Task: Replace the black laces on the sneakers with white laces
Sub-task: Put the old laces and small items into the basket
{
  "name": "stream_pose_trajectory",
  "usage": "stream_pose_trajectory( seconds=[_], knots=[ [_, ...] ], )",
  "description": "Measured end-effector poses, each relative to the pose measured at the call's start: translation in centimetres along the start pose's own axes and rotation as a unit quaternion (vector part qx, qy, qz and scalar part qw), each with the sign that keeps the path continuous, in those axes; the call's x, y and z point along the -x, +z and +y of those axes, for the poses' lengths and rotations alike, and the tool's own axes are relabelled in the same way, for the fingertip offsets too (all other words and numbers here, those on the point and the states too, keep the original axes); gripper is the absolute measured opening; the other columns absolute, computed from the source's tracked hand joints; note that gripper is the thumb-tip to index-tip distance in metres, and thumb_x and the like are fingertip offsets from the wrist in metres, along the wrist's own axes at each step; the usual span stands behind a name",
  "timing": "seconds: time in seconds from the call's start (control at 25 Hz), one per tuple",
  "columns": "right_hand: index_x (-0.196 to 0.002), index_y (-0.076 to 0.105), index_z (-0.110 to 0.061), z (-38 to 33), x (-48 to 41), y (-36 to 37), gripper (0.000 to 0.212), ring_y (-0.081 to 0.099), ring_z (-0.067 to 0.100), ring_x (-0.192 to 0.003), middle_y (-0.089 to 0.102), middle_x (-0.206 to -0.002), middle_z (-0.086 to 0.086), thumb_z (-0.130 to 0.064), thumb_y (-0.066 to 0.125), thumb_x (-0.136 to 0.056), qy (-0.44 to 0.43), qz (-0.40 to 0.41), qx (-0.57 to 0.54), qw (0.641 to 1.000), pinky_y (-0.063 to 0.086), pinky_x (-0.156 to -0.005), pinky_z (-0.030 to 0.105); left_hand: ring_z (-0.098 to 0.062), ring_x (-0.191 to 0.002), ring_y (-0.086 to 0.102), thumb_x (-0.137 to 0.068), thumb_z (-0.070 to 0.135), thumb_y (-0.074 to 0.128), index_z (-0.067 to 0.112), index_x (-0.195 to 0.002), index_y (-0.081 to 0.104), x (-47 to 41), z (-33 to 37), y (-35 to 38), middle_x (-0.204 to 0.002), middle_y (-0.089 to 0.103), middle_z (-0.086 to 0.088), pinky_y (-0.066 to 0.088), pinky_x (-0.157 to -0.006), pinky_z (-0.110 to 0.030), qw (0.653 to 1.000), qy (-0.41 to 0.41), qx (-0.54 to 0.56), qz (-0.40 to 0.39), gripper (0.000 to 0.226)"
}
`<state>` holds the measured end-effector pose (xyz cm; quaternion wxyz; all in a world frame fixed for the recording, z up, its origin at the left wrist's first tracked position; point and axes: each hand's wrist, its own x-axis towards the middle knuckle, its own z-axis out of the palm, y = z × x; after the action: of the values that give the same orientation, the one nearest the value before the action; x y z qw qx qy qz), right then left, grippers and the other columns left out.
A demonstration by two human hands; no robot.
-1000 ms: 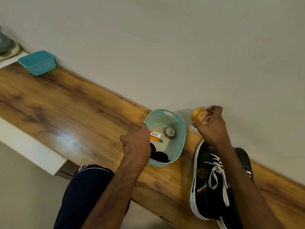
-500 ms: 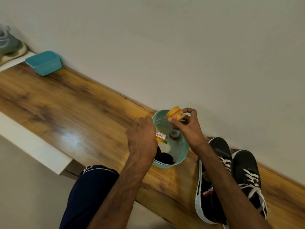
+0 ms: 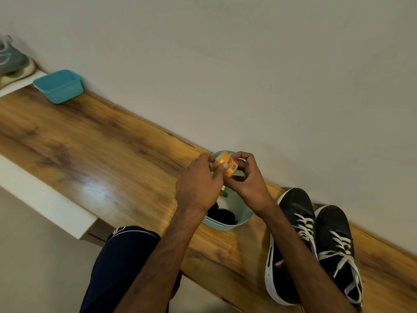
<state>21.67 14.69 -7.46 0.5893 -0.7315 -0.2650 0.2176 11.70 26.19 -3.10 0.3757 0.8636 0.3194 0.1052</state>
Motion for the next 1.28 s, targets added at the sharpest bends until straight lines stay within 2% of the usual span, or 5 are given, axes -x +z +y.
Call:
stream_pose_trajectory(
  seconds=[0.2, 0.4, 0.68, 1.12, 1.28],
  knots=[
    [-0.135, 0.03, -0.028, -0.7, -0.4, -0.5, 0.076, 0.064, 0.013, -0.088, 0.065, -0.107, 0.002, -0.011, 0.078, -0.078, -0.054, -0.065, 0.111, 0.99, 0.053, -0.075, 0.025, -0.016, -0.108, 0.058, -0.09, 0.039, 0.067, 0.03, -0.133, 0.049, -0.1, -0.1, 0.2, -0.124, 0.057, 0.005, 0.052, -0.081, -0.036, 0.999, 0.037, -0.009, -0.017, 0.048],
    [-0.12, 0.04, -0.027, -0.3, -1.9, -0.5, 0.055, 0.062, 0.012, -0.09, 0.063, -0.106, -0.004, -0.03, 0.079, -0.081, -0.056, 0.005, 0.237, 0.97, 0.053, -0.07, 0.026, -0.022, -0.126, 0.047, -0.09, 0.031, 0.067, 0.02, -0.14, 0.039, -0.3, -0.8, 0.0, -0.142, 0.041, -0.003, 0.051, -0.088, -0.039, 0.992, 0.041, -0.108, 0.053, 0.058],
    [-0.116, 0.044, -0.017, 1.9, -3.7, 0.7, 0.065, 0.053, 0.021, -0.095, 0.063, -0.102, 0.002, -0.056, 0.076, -0.076, -0.021, -0.011, 0.501, 0.865, 0.04, -0.065, 0.032, -0.025, -0.121, 0.047, -0.09, 0.03, 0.067, 0.014, -0.134, 0.036, 0.2, -1.6, 0.5, -0.134, 0.045, -0.01, 0.047, -0.087, -0.041, 0.963, -0.018, -0.266, -0.044, 0.056],
    [-0.136, 0.042, -0.006, 3.7, -4.6, 2.4, 0.049, 0.046, 0.034, -0.123, 0.048, -0.138, 0.016, -0.007, 0.061, -0.091, -0.013, -0.017, 0.614, 0.789, 0.051, -0.087, 0.044, -0.023, -0.114, 0.056, -0.09, 0.024, 0.067, 0.013, -0.136, 0.035, 0.5, -1.3, 0.5, -0.129, 0.053, -0.009, 0.046, -0.085, -0.039, 0.947, -0.012, -0.305, -0.099, 0.057],
    [-0.128, 0.05, -0.003, 4.0, -4.6, 2.5, 0.044, 0.053, 0.033, -0.114, 0.049, -0.134, 0.018, -0.004, 0.065, -0.087, -0.026, -0.031, 0.573, 0.818, 0.049, -0.089, 0.043, -0.023, -0.112, 0.058, -0.09, 0.023, 0.067, 0.013, -0.136, 0.034, 0.3, -1.3, 0.6, -0.128, 0.055, -0.009, 0.046, -0.084, -0.039, 0.946, -0.014, -0.307, -0.106, 0.058]
  ],
)
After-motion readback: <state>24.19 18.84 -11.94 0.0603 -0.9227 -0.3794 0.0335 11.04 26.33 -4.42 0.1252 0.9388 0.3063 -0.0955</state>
